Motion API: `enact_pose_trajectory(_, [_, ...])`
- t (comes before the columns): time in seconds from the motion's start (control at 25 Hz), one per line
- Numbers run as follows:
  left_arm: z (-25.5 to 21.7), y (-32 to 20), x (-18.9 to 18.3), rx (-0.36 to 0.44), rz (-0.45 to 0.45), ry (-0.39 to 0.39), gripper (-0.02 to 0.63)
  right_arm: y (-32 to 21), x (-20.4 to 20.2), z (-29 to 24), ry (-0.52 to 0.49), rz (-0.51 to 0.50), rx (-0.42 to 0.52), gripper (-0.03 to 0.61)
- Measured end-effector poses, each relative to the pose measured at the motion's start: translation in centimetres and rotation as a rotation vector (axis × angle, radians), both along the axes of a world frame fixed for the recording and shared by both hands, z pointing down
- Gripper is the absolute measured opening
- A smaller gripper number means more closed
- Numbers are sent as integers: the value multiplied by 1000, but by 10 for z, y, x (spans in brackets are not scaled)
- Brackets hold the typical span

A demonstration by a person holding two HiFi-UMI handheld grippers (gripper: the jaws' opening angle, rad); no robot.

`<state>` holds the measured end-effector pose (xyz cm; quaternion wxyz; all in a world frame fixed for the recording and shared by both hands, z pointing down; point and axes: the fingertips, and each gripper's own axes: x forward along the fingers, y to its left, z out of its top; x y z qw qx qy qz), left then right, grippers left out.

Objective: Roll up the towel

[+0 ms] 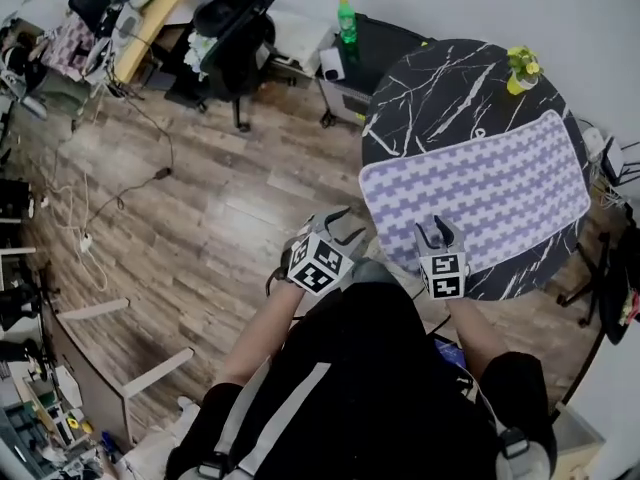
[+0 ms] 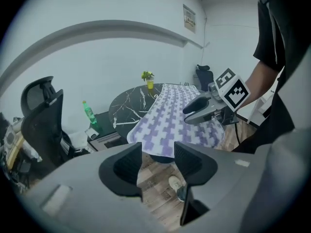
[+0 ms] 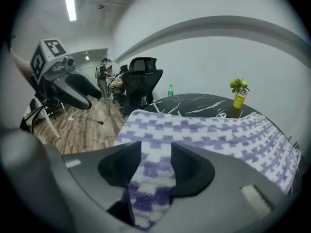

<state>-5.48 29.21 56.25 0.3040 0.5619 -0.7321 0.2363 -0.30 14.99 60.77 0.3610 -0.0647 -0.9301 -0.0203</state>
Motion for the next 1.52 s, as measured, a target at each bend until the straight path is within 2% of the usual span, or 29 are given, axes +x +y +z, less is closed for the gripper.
enact_pose_trajectory(0.08, [0, -12, -18, -17, 43, 1, 215, -13, -14, -6, -5, 13, 11, 193])
enact_pose_trajectory(0.2, [2, -36, -38, -39, 139, -3, 215, -38, -23, -13, -20, 85, 22, 189])
enact_pose_trajectory(0.36, [21, -58, -45, -75, 292, -1, 215, -54, -7, -14, -16, 193, 13, 184])
enact_pose_trajectory(0.56, [51, -55, -65, -190, 479, -60, 215, -70, 28, -11, 16, 344, 12, 184])
enact_pose_trajectory(0.68, [61, -53, -74, -234, 658, -128, 215, -70, 48, -8, 41, 453, 7, 184])
enact_pose_trajectory(0.84, [73, -48, -65, -275, 938, -229, 225, -58, 68, -6, 59, 592, 15, 179])
enact_pose_trajectory(0.96, [80, -46, -63, -291, 1067, -283, 225, -39, 70, -11, 60, 667, 17, 178])
enact_pose_trajectory(1.12, [90, -45, -65, -290, 1200, -350, 225, -8, 73, -13, 57, 774, 18, 178])
enact_pose_trajectory(1.36, [104, -50, -68, -298, 1330, -424, 225, 30, 83, -6, 67, 894, 30, 178])
enact_pose_trajectory(1.52, [117, -46, -70, -316, 1401, -447, 225, 57, 89, 1, 81, 971, 23, 178])
